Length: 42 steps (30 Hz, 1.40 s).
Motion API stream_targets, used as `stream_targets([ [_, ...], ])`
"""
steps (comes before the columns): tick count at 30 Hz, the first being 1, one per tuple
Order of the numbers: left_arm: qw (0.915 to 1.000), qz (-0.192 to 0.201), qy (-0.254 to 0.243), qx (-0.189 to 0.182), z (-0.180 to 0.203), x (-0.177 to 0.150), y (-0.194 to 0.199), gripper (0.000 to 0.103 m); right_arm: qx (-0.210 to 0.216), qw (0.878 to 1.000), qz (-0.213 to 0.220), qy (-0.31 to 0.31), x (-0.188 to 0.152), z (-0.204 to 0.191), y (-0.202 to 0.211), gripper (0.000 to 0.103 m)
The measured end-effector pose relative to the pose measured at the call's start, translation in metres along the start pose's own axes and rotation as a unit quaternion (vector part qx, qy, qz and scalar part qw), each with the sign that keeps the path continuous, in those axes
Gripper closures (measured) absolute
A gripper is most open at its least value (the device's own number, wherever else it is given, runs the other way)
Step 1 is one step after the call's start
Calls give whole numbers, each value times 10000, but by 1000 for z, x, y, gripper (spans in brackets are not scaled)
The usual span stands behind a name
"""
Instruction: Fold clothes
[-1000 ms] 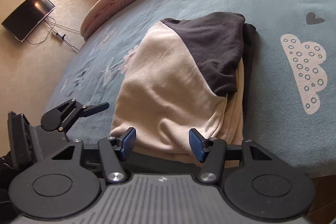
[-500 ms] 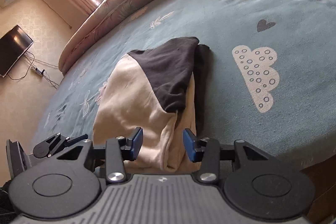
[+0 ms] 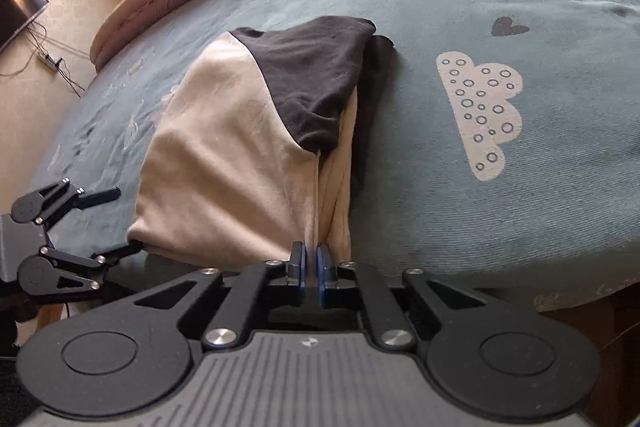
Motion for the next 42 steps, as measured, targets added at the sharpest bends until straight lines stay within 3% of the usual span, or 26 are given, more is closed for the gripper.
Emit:
stream_targets([
  [3,9995,116,148,-253,-10,10,17,32,-126,9998,-107,132,-1,3,5,93],
  [7,9960,420,548,-569,-37,40,28,31,-223,9982,284,488,24,-13,27,88],
  [10,9930,704,719,-626,-60,77,7,31,39,9948,641,793,54,-36,25,84],
  [15,9865,948,992,-890,-81,129,-47,32,-305,9906,615,1184,83,-42,-28,82],
  [17,9829,863,1178,-1124,-80,132,-70,32,-441,9925,329,1096,79,-32,-52,82],
  [21,9753,320,1560,-1531,-69,114,-123,33,-109,9964,484,687,66,-13,-55,83],
  [23,9742,564,1435,-1651,-61,113,-126,25,-31,9972,537,511,60,-8,-51,85],
  [28,9764,639,1401,-1515,-67,128,-114,27,-53,9975,559,438,56,-12,-47,85],
  [30,9757,826,1428,-1439,-75,129,-109,27,33,9977,517,445,66,-14,-42,80],
  [32,9762,598,1505,-1441,-78,122,-121,27,103,9973,553,472,79,-15,-36,74],
  [35,9770,682,1450,-1405,-75,119,-126,26,-3,9953,762,596,115,-8,-33,72],
  [39,9723,713,1651,-1495,-77,120,-128,26,-161,9960,826,304,165,27,-58,60],
  [42,9699,742,1741,-1531,-78,121,-128,25,-307,9974,637,-115,183,58,-92,58],
])
Point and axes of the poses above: each gripper's, at about its wrist camera, not at the fingertips, and y roughly against the way its jaws point, z to its right, x to its top, the point moved 9 cm from there along -y, roughly the way its jaws point
